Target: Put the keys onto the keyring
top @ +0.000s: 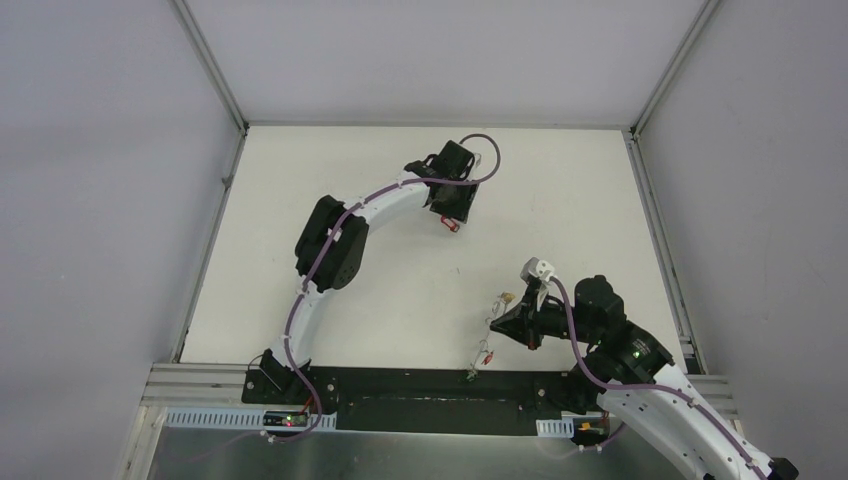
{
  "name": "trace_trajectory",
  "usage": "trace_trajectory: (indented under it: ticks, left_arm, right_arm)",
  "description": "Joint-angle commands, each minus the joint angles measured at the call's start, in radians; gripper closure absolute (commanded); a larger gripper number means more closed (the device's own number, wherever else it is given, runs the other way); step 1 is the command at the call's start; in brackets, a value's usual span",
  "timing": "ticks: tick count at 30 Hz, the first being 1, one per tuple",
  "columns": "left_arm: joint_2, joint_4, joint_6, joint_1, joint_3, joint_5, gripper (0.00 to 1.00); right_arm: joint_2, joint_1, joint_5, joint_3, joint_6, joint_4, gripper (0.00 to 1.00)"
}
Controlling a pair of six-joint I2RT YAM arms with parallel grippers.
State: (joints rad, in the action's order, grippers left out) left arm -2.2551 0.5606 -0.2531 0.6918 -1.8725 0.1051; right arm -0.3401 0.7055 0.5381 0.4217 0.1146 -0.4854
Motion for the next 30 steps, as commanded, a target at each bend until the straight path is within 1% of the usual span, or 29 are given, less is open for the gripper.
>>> trace_trajectory:
  ticks: [1,7,9,16,22,26,30]
  left_arm:
    - [-0.027,0.001,0.027,-0.012,-0.05,-0.057,0.54]
    - [-0.072,-0.005,0.043,-0.015,-0.08,-0.019,0.6]
    - [-0.086,-0.005,0.033,-0.018,-0.083,0.003,0.66]
    - [-0.087,-0.007,0.027,-0.018,-0.072,0.062,0.79]
    - [-0.064,-0.012,0.041,-0.018,-0.051,0.107,0.99]
    - [-0.021,-0.041,0.024,-0.018,-0.008,0.129,1.0]
    - [0.061,-0.103,-0.025,-0.018,0.092,0.147,1.0]
  right_arm:
    - [0.011,0.0,0.009,0.051,0.011,0.029,1.0]
    - [0.007,0.0,0.01,0.047,0.012,0.033,1.0]
    - [0.006,0.0,0.01,0.046,0.013,0.033,1.0]
    - [0.003,0.0,0.008,0.045,0.011,0.035,1.0]
    - [-0.003,0.0,0.005,0.046,0.01,0.036,1.0]
    - [-0.004,0.0,0.004,0.048,0.008,0.036,1.0]
    - [-0.004,-0.001,0.0,0.05,0.008,0.035,1.0]
